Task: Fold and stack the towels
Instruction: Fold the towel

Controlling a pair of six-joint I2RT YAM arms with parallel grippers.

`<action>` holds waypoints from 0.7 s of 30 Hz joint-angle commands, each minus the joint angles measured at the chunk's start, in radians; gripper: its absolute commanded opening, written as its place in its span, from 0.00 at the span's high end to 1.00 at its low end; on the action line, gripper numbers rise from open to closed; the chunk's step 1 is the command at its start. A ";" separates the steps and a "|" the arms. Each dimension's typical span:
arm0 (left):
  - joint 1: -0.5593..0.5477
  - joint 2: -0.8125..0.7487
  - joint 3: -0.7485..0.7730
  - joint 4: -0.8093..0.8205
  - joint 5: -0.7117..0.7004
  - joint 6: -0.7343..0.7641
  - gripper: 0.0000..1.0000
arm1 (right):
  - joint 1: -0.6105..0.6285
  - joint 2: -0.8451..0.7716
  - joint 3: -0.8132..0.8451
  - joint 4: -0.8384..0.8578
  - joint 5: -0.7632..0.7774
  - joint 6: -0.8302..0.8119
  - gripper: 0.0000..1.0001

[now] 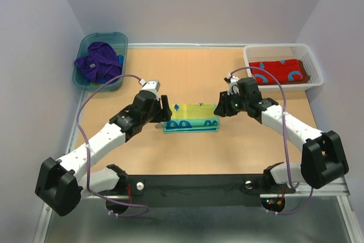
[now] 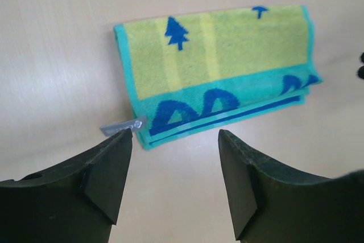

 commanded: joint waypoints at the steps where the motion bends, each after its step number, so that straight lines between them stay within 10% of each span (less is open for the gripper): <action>1: -0.002 0.012 0.087 -0.015 -0.027 -0.004 0.28 | 0.017 0.008 0.087 0.006 -0.015 0.048 0.61; 13: -0.016 0.329 0.104 0.095 -0.001 -0.053 0.48 | 0.086 0.194 0.056 0.081 0.108 0.117 0.69; 21: -0.024 0.281 -0.069 0.135 0.093 -0.163 0.73 | 0.127 0.154 -0.071 0.110 0.132 0.148 0.71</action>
